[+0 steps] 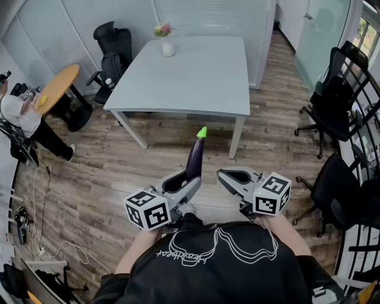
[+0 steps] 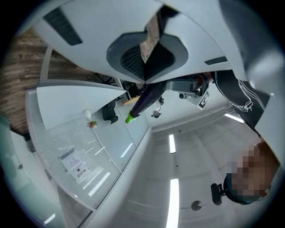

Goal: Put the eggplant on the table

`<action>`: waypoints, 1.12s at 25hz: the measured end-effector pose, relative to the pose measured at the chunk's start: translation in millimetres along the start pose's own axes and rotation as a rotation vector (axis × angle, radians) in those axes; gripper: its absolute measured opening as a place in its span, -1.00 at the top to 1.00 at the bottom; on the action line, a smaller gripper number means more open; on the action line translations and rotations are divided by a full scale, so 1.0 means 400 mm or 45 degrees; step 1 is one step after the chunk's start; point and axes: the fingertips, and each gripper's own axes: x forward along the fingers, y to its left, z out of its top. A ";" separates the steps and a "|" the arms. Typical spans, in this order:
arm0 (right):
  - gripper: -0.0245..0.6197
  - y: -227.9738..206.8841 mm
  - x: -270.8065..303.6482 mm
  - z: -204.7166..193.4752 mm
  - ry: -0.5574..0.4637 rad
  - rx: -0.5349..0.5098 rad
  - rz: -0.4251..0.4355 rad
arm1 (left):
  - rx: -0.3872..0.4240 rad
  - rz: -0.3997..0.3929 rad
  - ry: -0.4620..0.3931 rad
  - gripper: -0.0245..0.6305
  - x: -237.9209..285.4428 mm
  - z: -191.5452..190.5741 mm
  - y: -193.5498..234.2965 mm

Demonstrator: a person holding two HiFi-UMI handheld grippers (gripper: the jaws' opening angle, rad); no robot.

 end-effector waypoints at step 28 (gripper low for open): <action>0.90 -0.092 0.060 0.023 -0.046 -0.003 -0.053 | 0.045 -0.054 0.000 0.32 0.063 0.049 0.090</action>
